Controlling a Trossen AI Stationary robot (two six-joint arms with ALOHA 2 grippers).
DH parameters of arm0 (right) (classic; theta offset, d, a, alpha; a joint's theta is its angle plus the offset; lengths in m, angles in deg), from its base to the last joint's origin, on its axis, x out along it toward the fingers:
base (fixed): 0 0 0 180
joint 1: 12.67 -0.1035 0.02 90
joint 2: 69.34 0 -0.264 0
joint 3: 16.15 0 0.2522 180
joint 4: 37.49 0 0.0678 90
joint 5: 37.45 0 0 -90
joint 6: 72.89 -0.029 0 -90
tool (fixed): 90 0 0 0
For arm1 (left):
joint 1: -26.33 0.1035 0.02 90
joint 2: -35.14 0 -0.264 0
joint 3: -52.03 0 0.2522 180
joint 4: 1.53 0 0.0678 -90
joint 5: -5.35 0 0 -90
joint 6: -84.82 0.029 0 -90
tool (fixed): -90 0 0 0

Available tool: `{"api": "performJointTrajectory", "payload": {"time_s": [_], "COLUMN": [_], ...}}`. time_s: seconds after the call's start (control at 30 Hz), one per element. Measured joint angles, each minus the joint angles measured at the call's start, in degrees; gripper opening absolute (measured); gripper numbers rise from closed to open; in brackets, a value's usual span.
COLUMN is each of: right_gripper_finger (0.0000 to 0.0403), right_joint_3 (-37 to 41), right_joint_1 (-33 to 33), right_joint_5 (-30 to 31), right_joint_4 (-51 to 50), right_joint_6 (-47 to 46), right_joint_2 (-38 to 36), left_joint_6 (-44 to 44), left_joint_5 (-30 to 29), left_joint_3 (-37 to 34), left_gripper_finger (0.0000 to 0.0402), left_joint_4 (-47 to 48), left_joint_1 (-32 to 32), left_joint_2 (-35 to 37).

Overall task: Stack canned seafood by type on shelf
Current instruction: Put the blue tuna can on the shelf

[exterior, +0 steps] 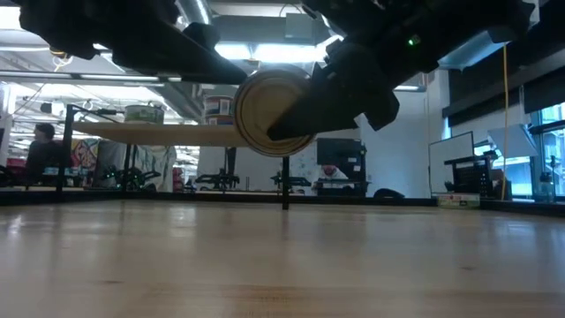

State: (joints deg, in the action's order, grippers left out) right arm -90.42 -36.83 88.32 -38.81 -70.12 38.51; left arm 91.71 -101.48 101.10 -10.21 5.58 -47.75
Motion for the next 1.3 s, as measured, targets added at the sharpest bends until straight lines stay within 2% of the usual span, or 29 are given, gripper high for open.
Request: {"api": "performJointTrajectory", "payload": {"time_s": [0.27,0.53,0.7,0.77,0.93,1.0,1.3], "right_gripper_finger": [0.0183,0.0183,0.0183,0.0183,0.0183,0.0183,0.0183], "right_joint_3": [-0.1,-0.2,-0.2,-0.2,0.0,0.1,-0.3], "right_joint_1": [0.7,1.8,2.1,2.6,2.9,2.8,2.9], "right_joint_5": [0.5,0.0,0.2,0.1,-3.5,-2.2,2.0], "right_joint_4": [-1.2,-2.2,-1.3,-0.6,1.7,2.1,0.8], "right_joint_6": [-1.1,-4.5,-5.3,-4.9,-3.2,-2.9,-4.7], "right_joint_2": [0.0,0.0,0.0,0.0,0.0,0.1,0.0], "left_joint_6": [-0.3,-1.6,-3.5,-4.0,-5.6,-5.4,-5.7], "left_joint_5": [-1.6,-6.8,-7.0,-5.4,-3.1,-3.2,-10.7], "left_joint_3": [0.0,0.0,0.0,0.0,0.0,0.0,0.1], "left_gripper_finger": [0.0262,0.0263,0.0263,0.0263,0.0263,0.0263,0.0263], "left_joint_4": [1.1,5.7,5.7,5.5,4.0,2.7,4.3], "left_joint_1": [0.1,0.0,-0.1,0.0,-0.2,-0.4,0.1], "left_joint_2": [0.1,2.4,2.9,2.4,0.6,0.0,1.4]}}
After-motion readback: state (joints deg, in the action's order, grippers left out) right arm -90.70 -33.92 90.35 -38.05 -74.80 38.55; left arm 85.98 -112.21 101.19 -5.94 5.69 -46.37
